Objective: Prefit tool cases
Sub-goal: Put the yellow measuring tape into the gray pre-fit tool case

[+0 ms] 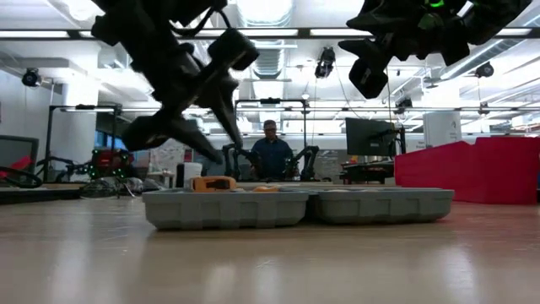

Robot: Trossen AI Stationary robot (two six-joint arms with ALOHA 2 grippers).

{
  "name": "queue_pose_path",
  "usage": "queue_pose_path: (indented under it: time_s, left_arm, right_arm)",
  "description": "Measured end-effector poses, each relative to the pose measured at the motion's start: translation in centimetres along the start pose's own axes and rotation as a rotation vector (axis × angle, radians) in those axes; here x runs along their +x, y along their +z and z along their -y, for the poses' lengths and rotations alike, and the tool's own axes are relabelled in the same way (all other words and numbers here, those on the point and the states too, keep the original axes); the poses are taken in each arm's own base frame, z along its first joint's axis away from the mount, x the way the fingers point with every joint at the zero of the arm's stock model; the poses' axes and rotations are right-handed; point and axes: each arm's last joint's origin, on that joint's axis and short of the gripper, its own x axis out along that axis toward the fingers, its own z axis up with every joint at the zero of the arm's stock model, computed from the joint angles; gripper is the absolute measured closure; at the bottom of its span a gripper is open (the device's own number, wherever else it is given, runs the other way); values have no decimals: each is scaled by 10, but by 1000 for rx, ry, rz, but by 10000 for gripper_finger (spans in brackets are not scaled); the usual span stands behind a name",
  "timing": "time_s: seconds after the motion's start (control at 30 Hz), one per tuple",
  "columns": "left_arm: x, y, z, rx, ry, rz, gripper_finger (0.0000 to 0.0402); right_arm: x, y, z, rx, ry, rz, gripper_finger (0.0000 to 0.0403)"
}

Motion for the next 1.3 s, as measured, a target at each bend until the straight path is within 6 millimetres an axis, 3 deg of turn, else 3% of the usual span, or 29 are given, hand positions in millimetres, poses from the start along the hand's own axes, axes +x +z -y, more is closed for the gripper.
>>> queue_pose_path:
  time_s: [0.1,0.47,0.8,1.07,1.3]
  left_arm:
    - [-1,0,4,-3,-43,-15,249]
    - [-5,-3,-3,-32,49,-145,249]
    - [-37,8,17,90,312,-171,253]
    - [-2,8,17,163,384,-228,270]
    - [20,10,36,272,367,-247,283]
  right_arm:
    - [0,0,0,0,0,-1,303]
    - [0,0,0,-6,0,-1,286]
    - [0,0,0,-12,1,-1,303]
    - [0,0,0,-10,1,0,299]
    - [0,0,0,-9,1,0,286]
